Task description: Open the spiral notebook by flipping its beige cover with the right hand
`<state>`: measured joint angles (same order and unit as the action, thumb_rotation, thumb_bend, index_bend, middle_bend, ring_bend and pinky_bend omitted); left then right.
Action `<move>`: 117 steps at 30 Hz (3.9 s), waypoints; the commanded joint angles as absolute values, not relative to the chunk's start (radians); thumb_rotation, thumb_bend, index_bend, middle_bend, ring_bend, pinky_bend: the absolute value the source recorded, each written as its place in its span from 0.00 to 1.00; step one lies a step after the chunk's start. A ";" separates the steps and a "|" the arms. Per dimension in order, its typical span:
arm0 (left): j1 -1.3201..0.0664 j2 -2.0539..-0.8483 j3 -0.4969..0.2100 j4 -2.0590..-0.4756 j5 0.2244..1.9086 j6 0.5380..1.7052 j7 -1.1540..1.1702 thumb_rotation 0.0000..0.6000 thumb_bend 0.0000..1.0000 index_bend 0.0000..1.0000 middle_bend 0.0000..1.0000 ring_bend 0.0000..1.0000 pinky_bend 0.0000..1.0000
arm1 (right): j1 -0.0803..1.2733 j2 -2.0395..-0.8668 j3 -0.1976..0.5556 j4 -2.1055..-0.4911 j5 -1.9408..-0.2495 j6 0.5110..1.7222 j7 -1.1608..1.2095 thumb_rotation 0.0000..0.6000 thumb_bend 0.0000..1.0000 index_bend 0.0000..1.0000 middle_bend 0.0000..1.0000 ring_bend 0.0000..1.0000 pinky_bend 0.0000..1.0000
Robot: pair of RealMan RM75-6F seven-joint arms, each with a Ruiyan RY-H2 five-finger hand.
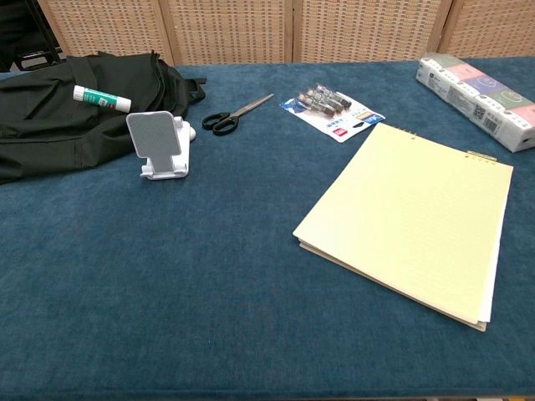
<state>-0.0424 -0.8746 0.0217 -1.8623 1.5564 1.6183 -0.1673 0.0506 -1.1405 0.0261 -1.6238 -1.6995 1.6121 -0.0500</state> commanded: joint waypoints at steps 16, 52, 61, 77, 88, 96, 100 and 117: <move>-0.041 -0.877 0.015 -1.872 1.568 1.592 -0.134 1.00 0.00 0.00 0.00 0.00 0.00 | 0.116 -1.184 -0.044 -1.583 -1.810 1.497 -0.026 1.00 0.00 0.18 0.00 0.00 0.00; -0.032 -0.884 -0.007 -1.883 1.542 1.562 -0.093 1.00 0.00 0.00 0.00 0.00 0.00 | 0.267 -1.420 -0.109 -1.384 -1.881 1.300 -0.155 1.00 0.04 0.37 0.00 0.00 0.00; -0.030 -0.884 -0.014 -1.885 1.534 1.560 -0.095 1.00 0.00 0.00 0.00 0.00 0.00 | 0.283 -1.440 -0.109 -1.387 -1.863 1.289 -0.166 1.00 0.05 0.37 0.00 0.00 0.00; -0.032 -0.882 -0.020 -1.888 1.522 1.545 -0.091 1.00 0.00 0.00 0.00 0.00 0.00 | 0.299 -1.505 -0.113 -1.355 -1.854 1.291 -0.177 1.00 0.05 0.38 0.00 0.00 0.00; -0.032 -0.880 -0.025 -1.888 1.515 1.540 -0.094 1.00 0.00 0.00 0.00 0.00 0.00 | 0.311 -1.525 -0.101 -1.339 -1.839 1.300 -0.187 1.00 0.16 0.39 0.00 0.00 0.00; -0.031 -0.880 -0.024 -1.889 1.519 1.539 -0.092 1.00 0.00 0.00 0.00 0.00 0.00 | 0.314 -1.521 -0.099 -1.339 -1.824 1.301 -0.200 1.00 0.18 0.39 0.00 0.00 0.00; -0.031 -0.880 -0.024 -1.891 1.520 1.538 -0.090 1.00 0.00 0.00 0.00 0.00 0.00 | 0.317 -1.531 -0.095 -1.328 -1.824 1.307 -0.210 1.00 0.20 0.39 0.00 0.00 0.00; -0.029 -0.875 -0.027 -1.889 1.519 1.538 -0.105 1.00 0.00 0.00 0.00 0.00 0.00 | 0.330 -1.582 -0.054 -1.284 -1.812 1.364 -0.204 1.00 0.36 0.39 0.01 0.00 0.00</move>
<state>-0.0292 -0.8751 -0.0267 -1.8891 1.5184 1.5380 -0.1047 0.3288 -1.5820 -0.0550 -1.2818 -1.8133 1.3657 -0.2033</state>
